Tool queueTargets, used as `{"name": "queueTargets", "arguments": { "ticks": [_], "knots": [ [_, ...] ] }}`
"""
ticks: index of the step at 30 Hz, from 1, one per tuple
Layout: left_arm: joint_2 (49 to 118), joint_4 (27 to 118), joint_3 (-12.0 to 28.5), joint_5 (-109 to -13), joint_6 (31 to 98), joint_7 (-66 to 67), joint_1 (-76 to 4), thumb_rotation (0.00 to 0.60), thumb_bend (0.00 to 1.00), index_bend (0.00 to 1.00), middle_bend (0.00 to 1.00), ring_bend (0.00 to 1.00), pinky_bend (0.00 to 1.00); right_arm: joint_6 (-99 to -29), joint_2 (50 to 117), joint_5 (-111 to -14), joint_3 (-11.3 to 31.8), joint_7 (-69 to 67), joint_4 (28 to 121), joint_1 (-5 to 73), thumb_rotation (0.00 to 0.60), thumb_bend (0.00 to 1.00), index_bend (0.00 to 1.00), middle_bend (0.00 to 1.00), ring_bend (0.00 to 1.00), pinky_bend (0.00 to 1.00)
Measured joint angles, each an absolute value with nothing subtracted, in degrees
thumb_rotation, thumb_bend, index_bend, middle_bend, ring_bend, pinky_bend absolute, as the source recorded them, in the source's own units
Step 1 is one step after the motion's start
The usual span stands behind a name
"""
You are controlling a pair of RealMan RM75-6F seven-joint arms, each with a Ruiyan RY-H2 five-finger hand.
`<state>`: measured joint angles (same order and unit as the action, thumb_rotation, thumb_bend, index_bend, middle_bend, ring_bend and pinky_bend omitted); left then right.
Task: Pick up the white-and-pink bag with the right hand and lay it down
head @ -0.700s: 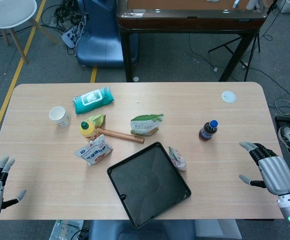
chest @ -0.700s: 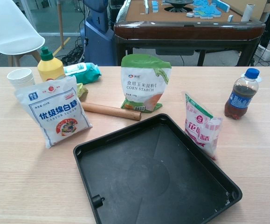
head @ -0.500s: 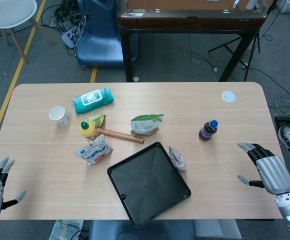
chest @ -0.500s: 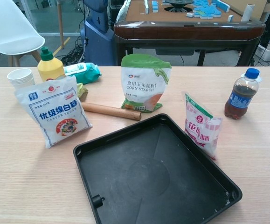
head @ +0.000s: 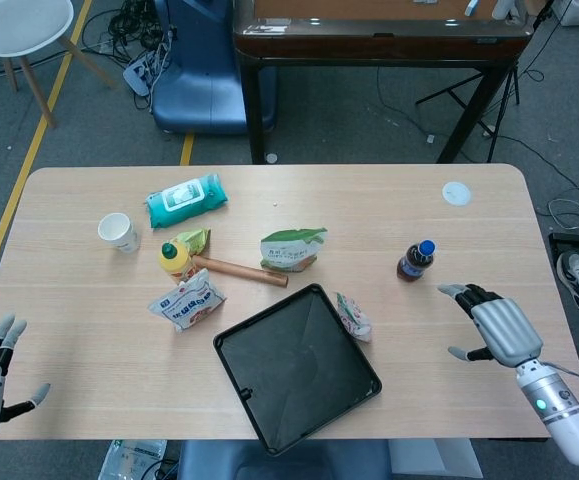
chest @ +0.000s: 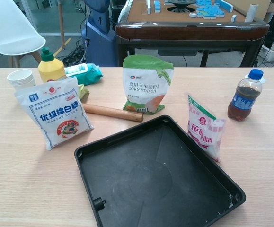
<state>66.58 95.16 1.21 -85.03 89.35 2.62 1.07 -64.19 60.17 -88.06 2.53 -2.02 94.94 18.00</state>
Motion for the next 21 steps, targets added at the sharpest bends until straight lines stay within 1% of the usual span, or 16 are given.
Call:
{"name": "queueTargets", "arguments": {
  "ticks": [6, 12, 15, 21],
  "knots": [
    [66.6, 95.3, 1.0, -84.9, 89.7, 2.8, 1.5, 0.600, 0.18, 0.08, 0.02, 0.00, 0.06, -56.8, 63.9, -85.6, 3.8, -3.1, 92.0, 23.5, 0.600, 0.00, 0.16, 0.22, 0.18, 0.35],
    [66.6, 95.5, 1.0, -84.8, 89.9, 3.1, 1.8, 0.600, 0.18, 0.08, 0.02, 0.00, 0.06, -51.7, 68.4, -84.4, 4.4, -3.9, 88.6, 27.8, 0.600, 0.00, 0.16, 0.21, 0.14, 0.32],
    [66.6, 95.6, 1.0, -84.9, 90.0, 3.2, 1.8, 0.600, 0.18, 0.08, 0.02, 0.00, 0.06, -49.9, 70.6, -83.9, 4.5, -3.8, 86.9, 29.6, 0.600, 0.00, 0.16, 0.20, 0.14, 0.32],
    [66.6, 95.8, 1.0, -84.8, 90.0, 3.7, 1.9, 0.600, 0.18, 0.08, 0.02, 0.00, 0.06, -48.5, 75.6, -83.8, 4.6, -3.9, 82.6, 31.7, 0.600, 0.00, 0.16, 0.20, 0.14, 0.32]
  ]
}}
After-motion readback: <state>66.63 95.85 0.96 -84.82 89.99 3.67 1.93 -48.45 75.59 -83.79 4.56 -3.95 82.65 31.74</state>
